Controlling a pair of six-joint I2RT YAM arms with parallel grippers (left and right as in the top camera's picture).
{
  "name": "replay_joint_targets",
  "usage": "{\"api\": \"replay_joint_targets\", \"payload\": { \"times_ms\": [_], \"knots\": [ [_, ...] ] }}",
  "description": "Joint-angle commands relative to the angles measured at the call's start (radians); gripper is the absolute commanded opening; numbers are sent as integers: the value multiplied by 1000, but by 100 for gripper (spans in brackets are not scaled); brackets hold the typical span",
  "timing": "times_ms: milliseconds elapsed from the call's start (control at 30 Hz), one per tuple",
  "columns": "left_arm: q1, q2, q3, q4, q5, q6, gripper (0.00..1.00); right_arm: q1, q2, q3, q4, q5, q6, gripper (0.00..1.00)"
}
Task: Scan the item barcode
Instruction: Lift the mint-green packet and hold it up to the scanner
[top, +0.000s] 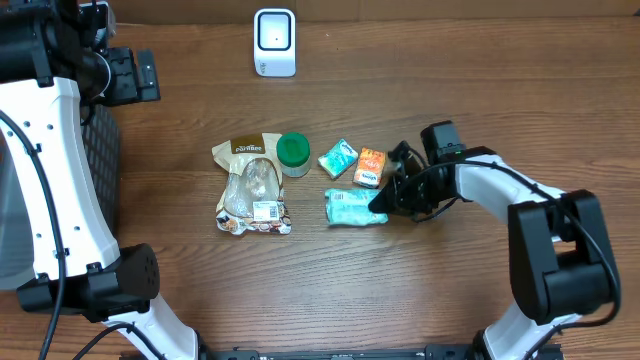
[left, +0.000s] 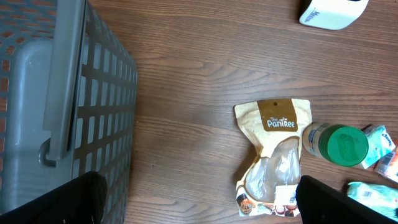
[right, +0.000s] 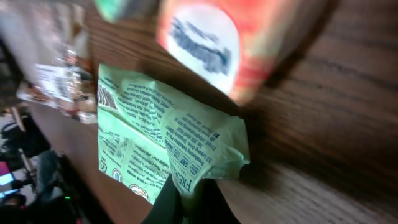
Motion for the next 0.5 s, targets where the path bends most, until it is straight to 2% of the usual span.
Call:
{"api": "replay_joint_targets", "payload": {
  "times_ms": [0, 167, 267, 467],
  "knots": [
    [2, 1, -3, 3, -7, 21, 100, -6, -148, 63, 3, -116, 7, 4],
    [2, 1, -3, 3, -7, 21, 100, -4, -348, 100, -52, -112, 21, 4],
    [2, 1, -2, 3, -7, 21, 99, -4, -472, 130, -108, -56, 84, 4],
    [2, 1, -3, 3, -7, 21, 100, -4, -642, 156, -208, -29, 132, 4]
  ]
}}
